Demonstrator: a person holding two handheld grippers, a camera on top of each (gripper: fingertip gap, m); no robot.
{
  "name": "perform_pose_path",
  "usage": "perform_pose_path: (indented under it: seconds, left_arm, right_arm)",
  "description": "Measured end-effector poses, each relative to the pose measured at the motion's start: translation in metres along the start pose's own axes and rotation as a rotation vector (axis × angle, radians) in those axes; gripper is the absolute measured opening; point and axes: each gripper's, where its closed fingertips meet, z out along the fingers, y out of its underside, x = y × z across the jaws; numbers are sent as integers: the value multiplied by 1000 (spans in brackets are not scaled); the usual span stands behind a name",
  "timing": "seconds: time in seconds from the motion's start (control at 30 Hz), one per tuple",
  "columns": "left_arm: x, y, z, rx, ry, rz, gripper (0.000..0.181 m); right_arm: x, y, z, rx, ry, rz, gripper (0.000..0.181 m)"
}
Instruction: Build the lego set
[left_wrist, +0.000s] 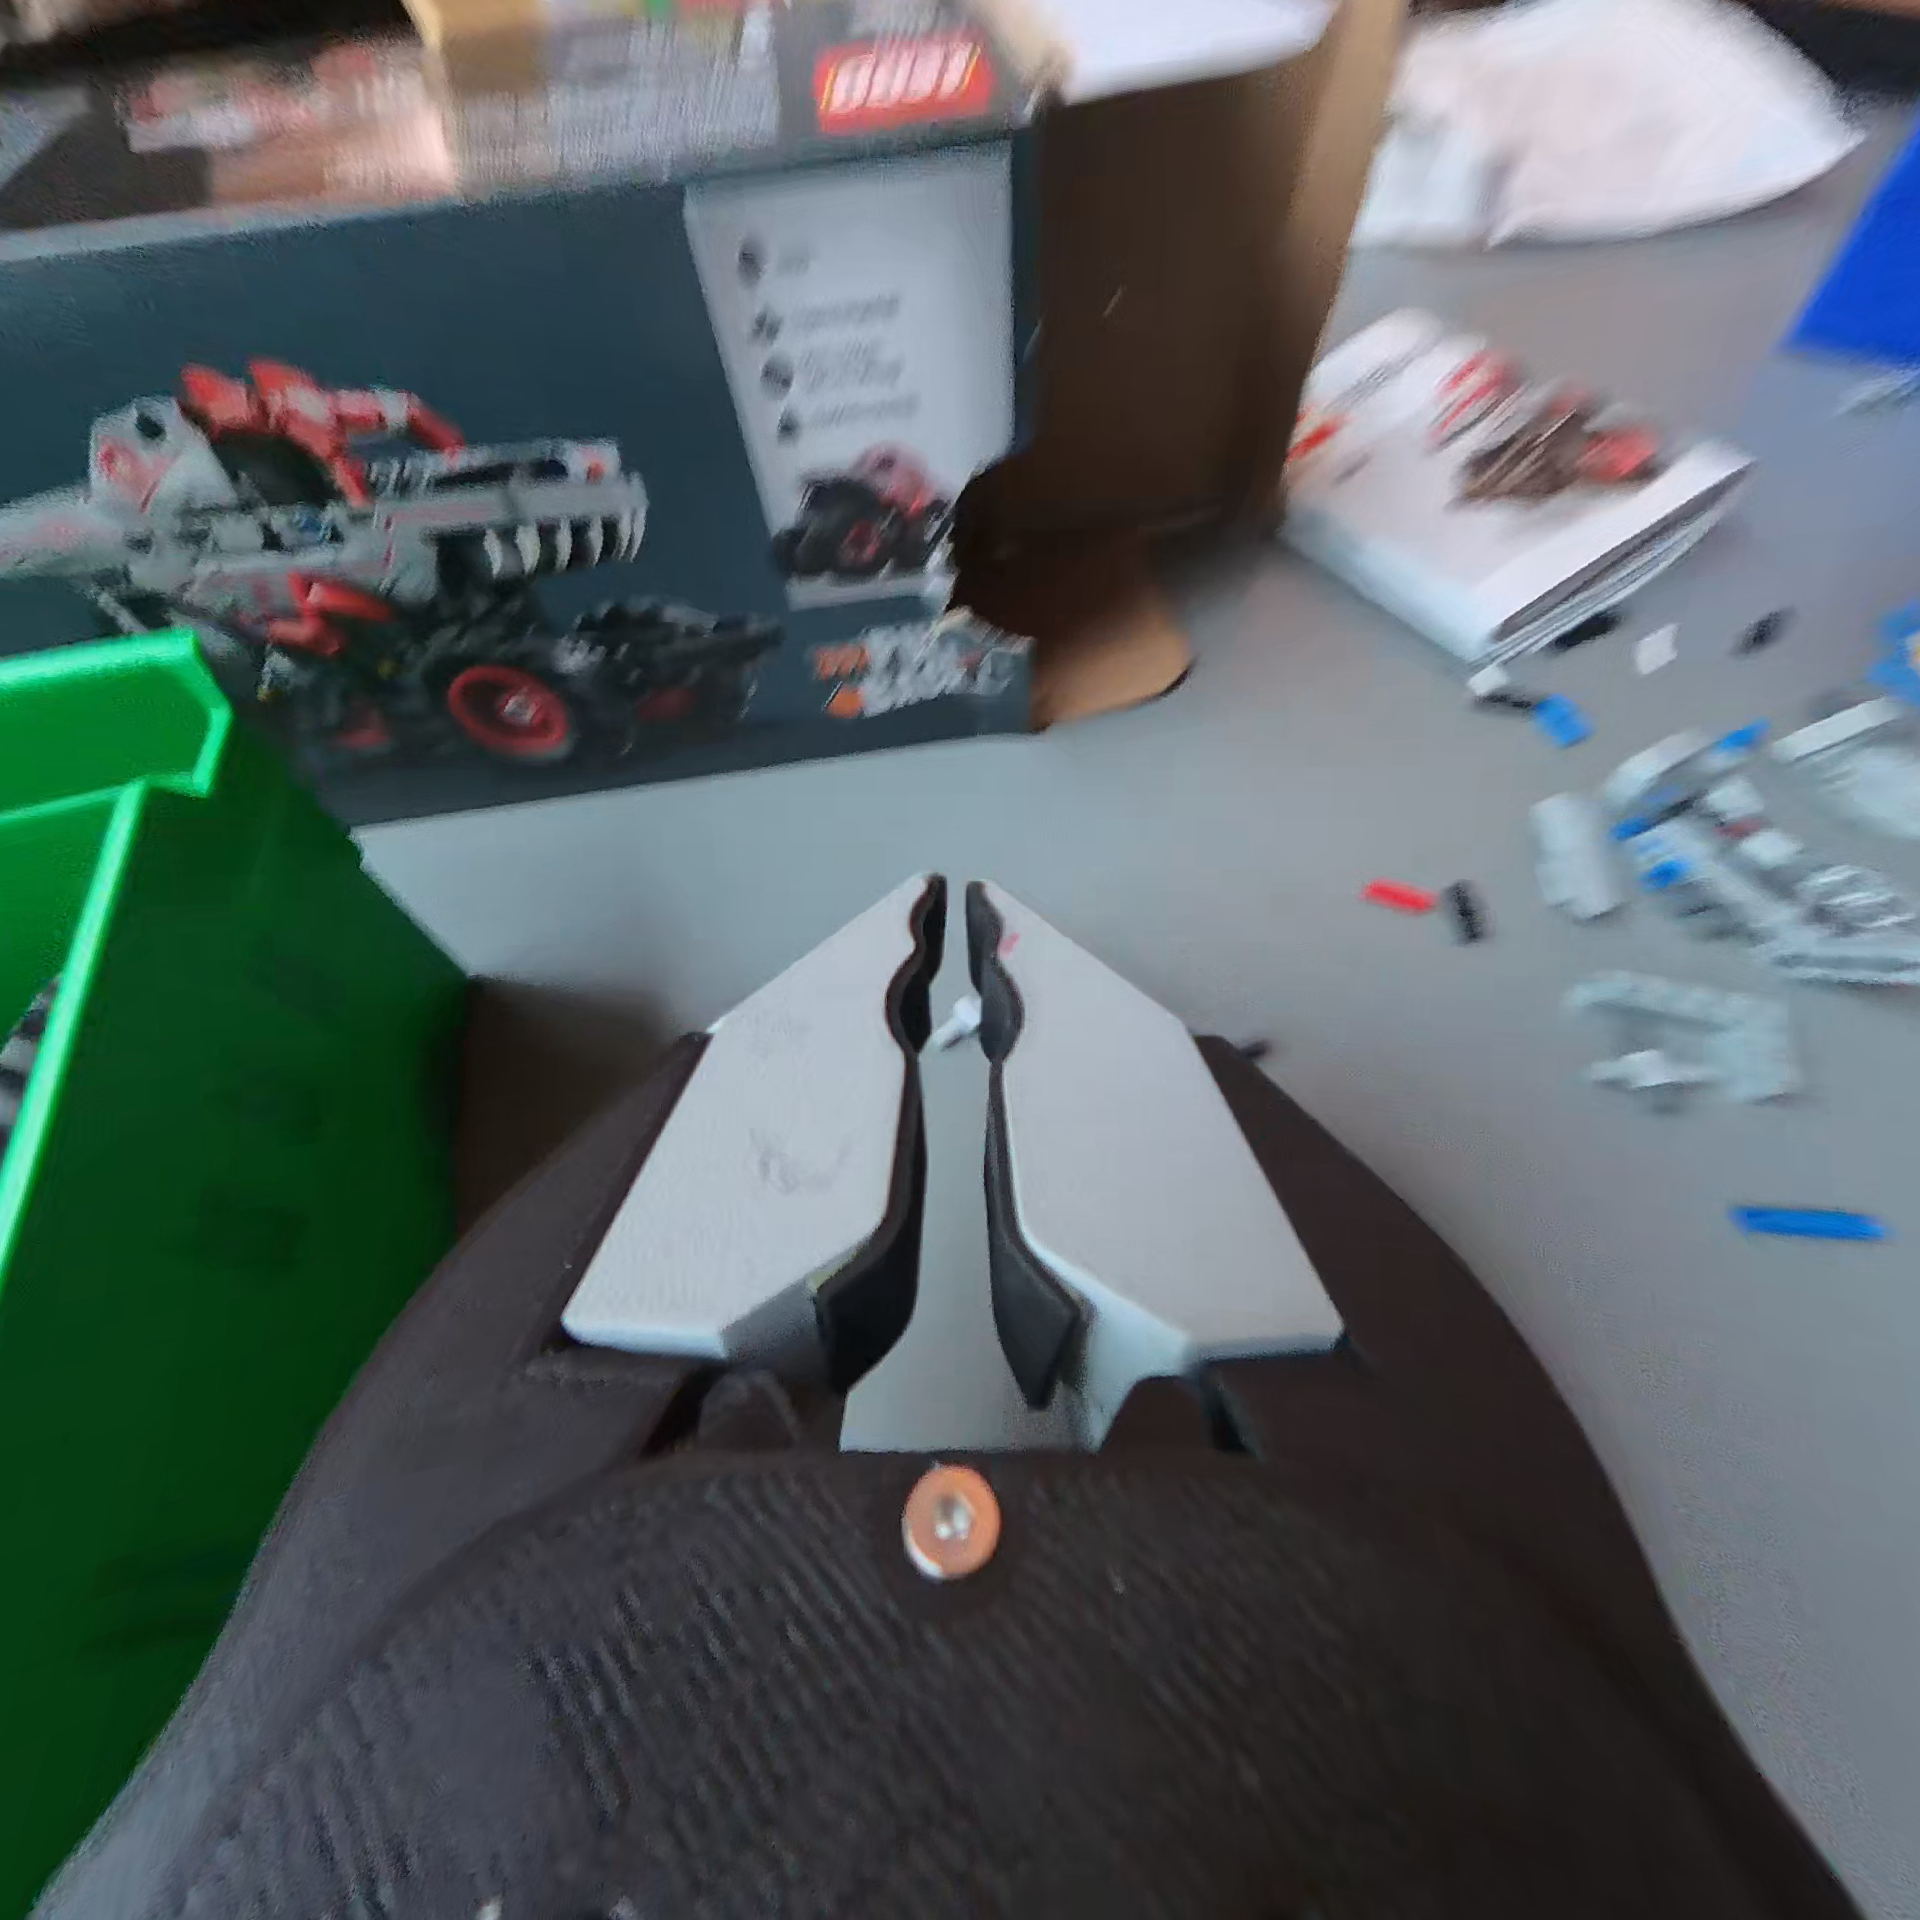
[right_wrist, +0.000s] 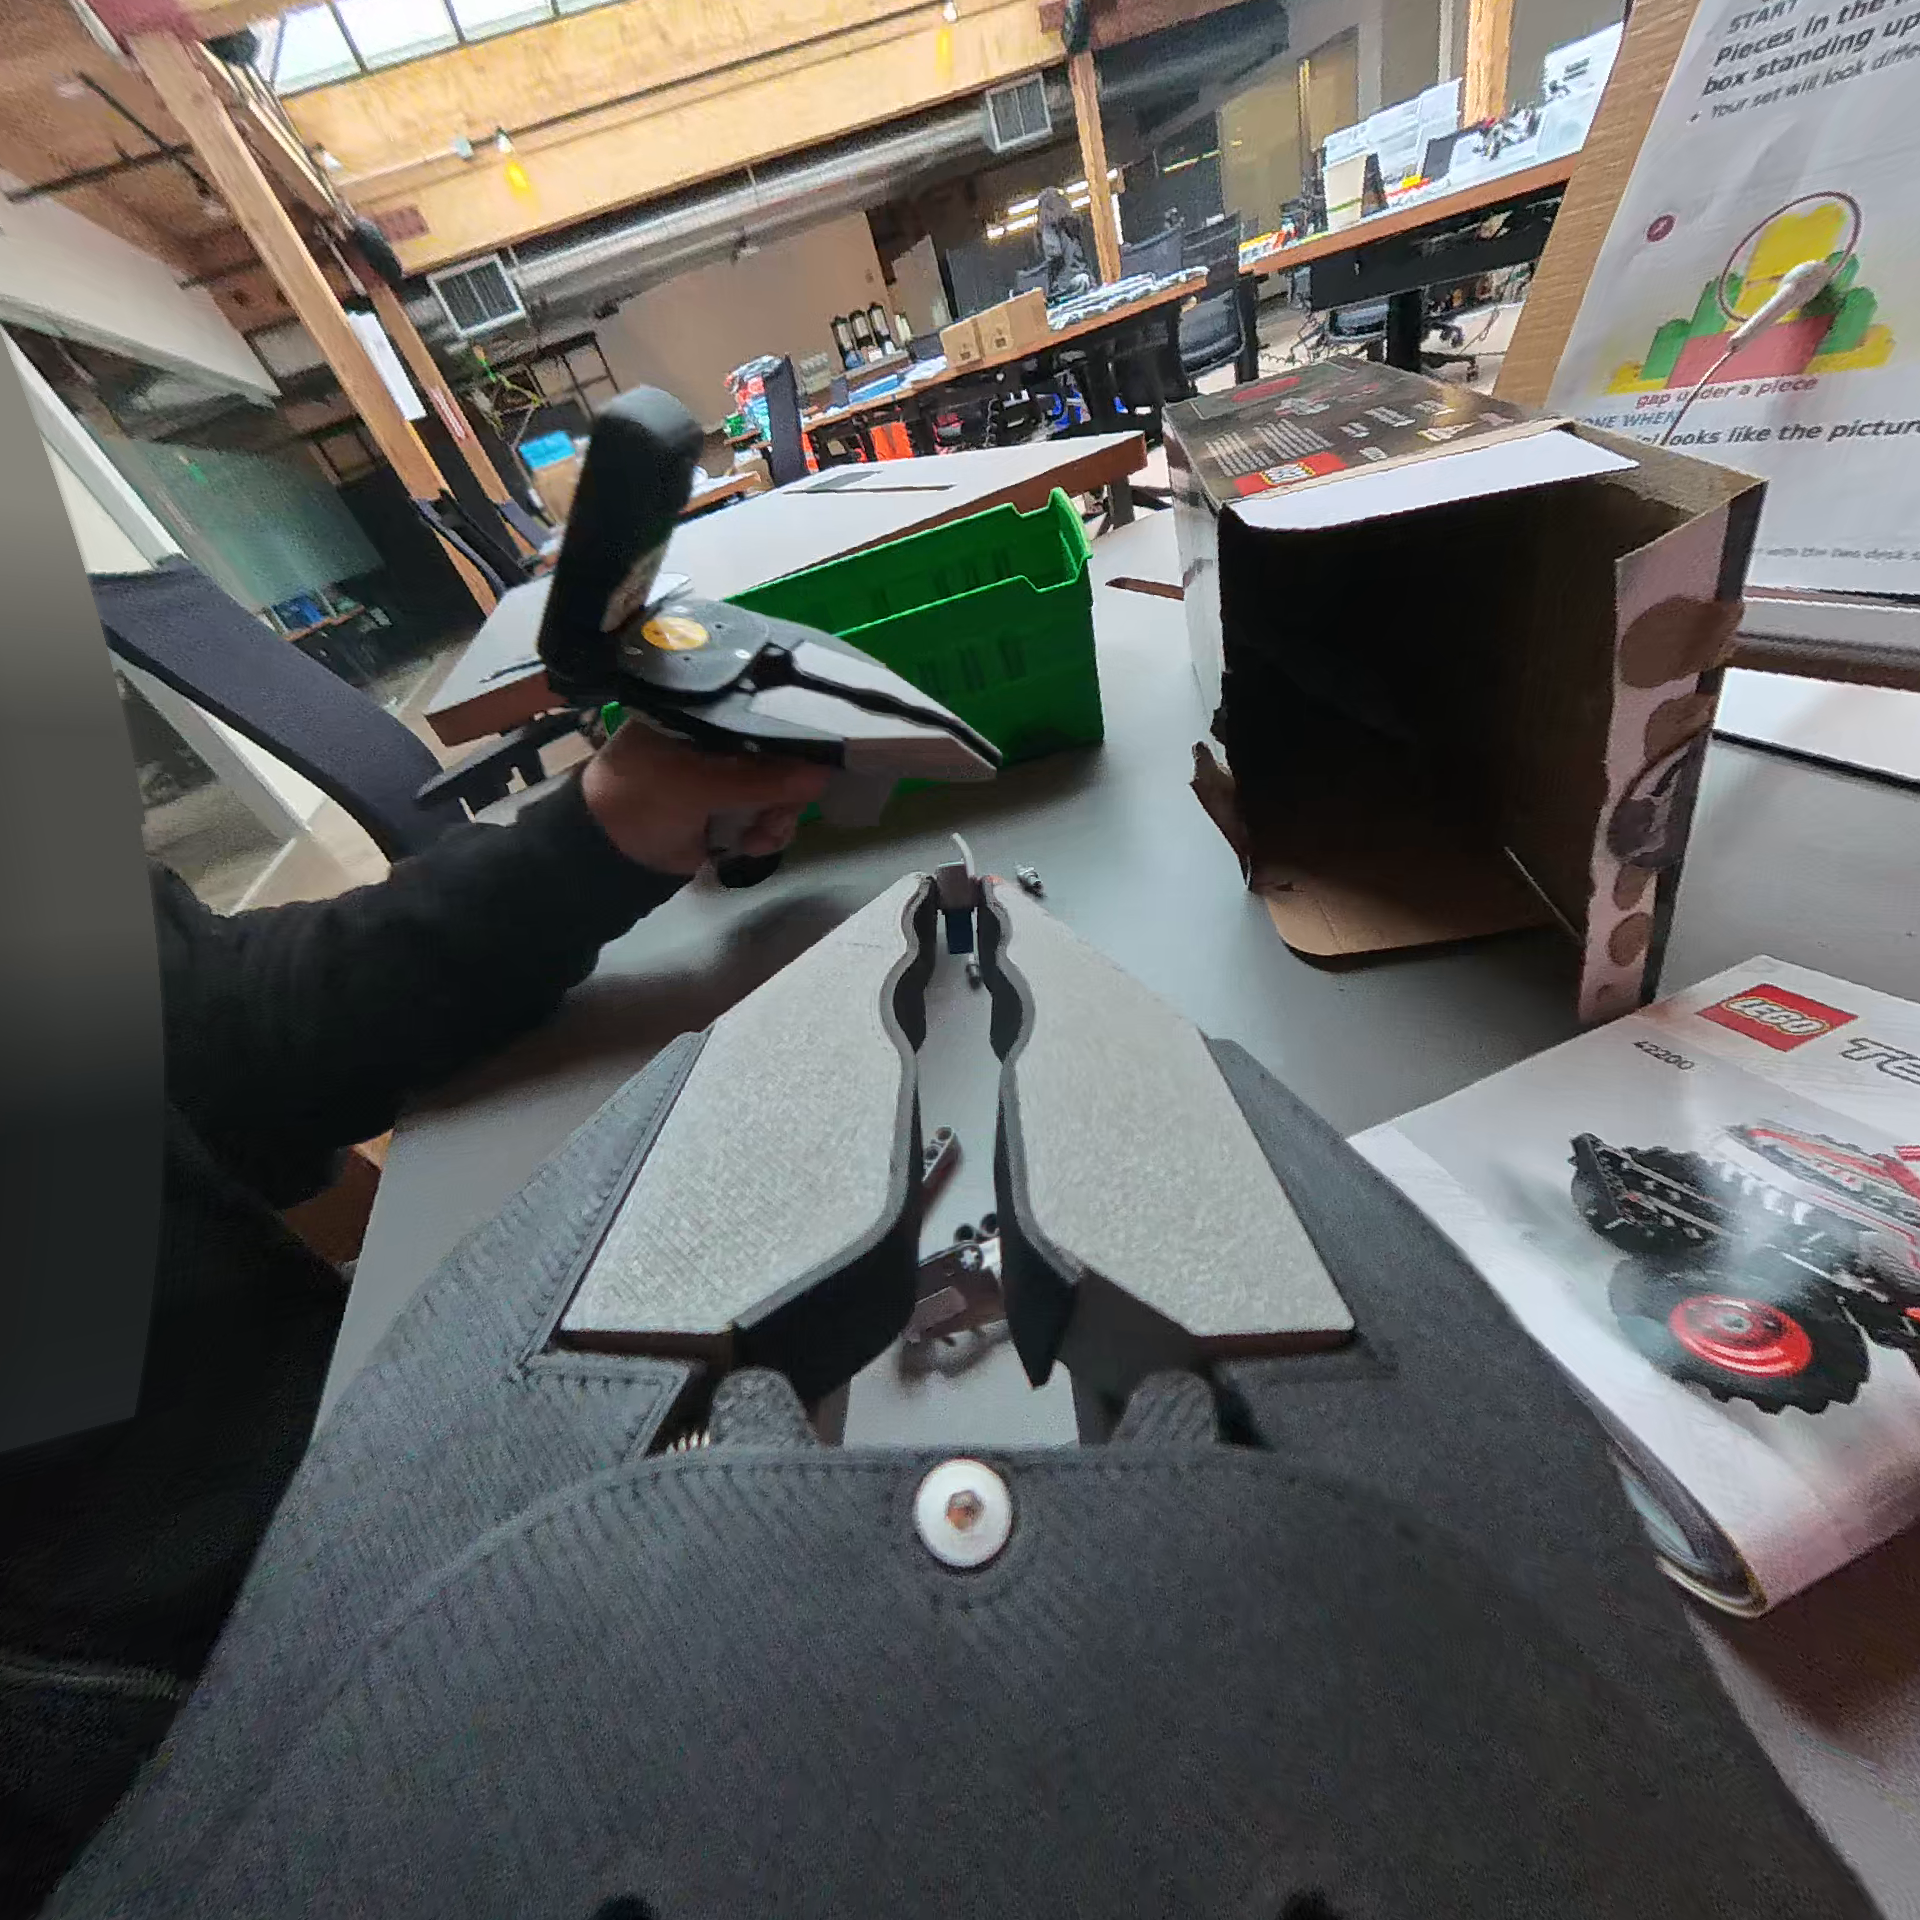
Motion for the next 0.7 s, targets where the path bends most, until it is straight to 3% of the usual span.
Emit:
perform_pose_path:
  seconds: [0.1,0.3,0.37,0.5,0.57,0.7]
  left_arm:
    - [-5,22,13,-97,-2,-16,0]
    - [-10,34,29,-159,-20,5,0]
    - [-2,47,36,-246,23,24,0]
    - [28,51,30,-259,142,-9,0]
    - [35,48,21,-219,144,-23,0]
    - [40,19,-2,21,88,39,1]
  right_arm:
    - [-4,-2,1,11,-10,-7,4]
    - [-7,4,7,-11,3,-62,4]
    - [-4,3,6,-9,36,-120,4]
    - [-9,1,3,25,-29,-143,4]
    - [-14,3,3,31,-99,-109,4]
    - [-14,14,5,11,-146,-72,4]
